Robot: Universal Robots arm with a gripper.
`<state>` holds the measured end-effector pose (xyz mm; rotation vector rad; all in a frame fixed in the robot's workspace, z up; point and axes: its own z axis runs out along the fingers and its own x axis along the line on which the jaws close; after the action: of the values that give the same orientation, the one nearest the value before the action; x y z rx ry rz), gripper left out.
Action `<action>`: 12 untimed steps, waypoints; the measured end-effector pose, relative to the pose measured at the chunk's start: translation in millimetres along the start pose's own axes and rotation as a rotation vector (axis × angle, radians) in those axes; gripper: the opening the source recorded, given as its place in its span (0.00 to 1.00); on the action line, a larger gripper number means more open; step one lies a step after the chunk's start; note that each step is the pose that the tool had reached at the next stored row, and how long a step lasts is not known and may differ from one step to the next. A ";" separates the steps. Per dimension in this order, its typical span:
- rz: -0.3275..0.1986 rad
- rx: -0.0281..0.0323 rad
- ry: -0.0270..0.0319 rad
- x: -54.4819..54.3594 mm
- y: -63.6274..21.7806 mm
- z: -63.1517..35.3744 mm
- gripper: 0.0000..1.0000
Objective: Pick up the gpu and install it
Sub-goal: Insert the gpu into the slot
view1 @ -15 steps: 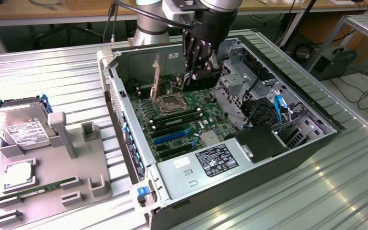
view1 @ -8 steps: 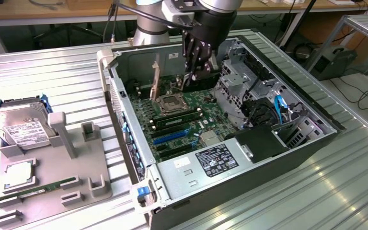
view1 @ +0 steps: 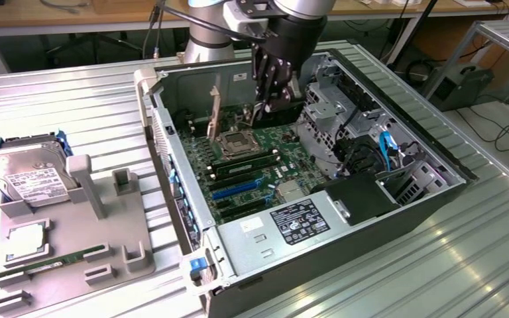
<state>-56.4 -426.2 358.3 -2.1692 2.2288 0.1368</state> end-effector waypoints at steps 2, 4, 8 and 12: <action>0.000 0.0000 0.0000 0.4 0.3 0.5 0.26; 0.000 0.0000 0.0000 0.6 0.5 0.8 0.26; 0.000 0.0000 0.0000 1.1 0.9 1.5 0.26; 0.000 0.0000 0.0000 1.6 1.3 2.1 0.26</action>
<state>-57.8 -427.6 356.1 -2.1692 2.2288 0.1367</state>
